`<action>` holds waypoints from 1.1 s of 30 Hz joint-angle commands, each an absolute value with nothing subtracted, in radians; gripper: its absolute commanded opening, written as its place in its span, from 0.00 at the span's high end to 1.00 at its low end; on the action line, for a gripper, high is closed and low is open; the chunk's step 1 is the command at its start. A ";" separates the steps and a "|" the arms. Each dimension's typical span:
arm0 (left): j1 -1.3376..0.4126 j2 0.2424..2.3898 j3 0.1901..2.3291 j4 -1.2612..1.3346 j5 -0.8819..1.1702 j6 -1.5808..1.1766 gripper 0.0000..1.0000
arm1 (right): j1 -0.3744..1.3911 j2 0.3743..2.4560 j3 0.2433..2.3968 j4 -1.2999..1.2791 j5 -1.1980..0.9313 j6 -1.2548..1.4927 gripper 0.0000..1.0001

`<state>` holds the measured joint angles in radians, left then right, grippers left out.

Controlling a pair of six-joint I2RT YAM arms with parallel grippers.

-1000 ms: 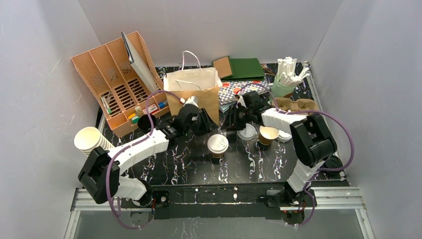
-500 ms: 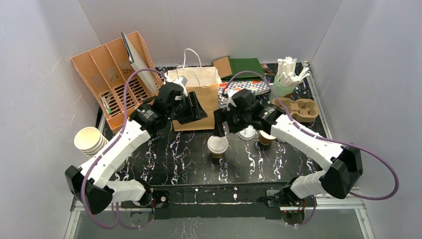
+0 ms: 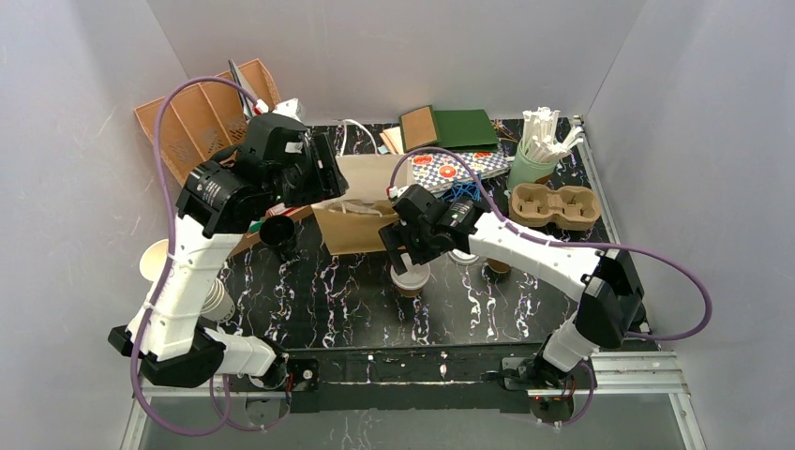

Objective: Pack the takeout coffee
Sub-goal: Adjust the coffee cup at the center of the board, then pick up the coffee cup from the center of the board.

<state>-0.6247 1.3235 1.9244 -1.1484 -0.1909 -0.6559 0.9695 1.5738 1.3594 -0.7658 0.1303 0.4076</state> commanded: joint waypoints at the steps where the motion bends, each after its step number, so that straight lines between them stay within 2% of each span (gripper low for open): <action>1: -0.621 1.332 1.962 -1.285 -0.290 -0.636 0.40 | 0.988 1.597 1.398 -0.786 0.143 0.411 0.02; 10: -0.621 1.317 2.021 -1.320 -0.388 -0.629 0.35 | 1.018 1.651 1.392 -0.782 0.150 0.430 0.02; 23: -0.615 1.280 1.908 -1.305 -0.400 -0.667 0.34 | 1.031 1.673 1.354 -0.793 0.203 0.453 0.02; 33: -0.601 1.283 1.872 -1.290 -0.383 -0.650 0.35 | 1.032 1.631 1.465 -0.799 0.237 0.408 0.02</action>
